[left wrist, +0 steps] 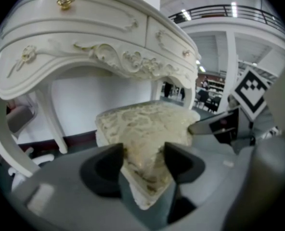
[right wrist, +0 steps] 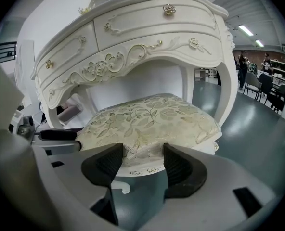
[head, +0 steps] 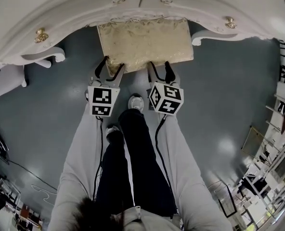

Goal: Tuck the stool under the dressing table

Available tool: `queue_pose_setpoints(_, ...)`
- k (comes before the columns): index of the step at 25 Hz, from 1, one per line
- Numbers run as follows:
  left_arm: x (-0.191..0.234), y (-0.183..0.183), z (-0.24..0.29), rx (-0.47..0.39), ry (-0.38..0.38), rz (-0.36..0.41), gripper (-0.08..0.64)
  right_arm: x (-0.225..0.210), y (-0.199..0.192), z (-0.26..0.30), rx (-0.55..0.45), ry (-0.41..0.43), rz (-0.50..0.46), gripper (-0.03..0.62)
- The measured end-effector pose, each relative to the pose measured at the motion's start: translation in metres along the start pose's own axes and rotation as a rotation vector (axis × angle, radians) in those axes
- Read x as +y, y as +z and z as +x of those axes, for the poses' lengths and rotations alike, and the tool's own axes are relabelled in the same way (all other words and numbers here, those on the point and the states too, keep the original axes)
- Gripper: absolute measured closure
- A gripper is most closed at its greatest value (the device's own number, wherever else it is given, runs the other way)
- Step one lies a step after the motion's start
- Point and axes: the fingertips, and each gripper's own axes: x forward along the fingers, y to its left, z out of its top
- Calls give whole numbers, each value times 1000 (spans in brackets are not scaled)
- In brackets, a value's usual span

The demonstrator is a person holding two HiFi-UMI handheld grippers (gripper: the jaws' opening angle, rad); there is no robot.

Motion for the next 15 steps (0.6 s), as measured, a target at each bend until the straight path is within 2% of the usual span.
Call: queue_pose_setpoints(15, 37, 39, 33, -23, 63, 45, 318, 6, 47, 46, -18, 23, -3, 324)
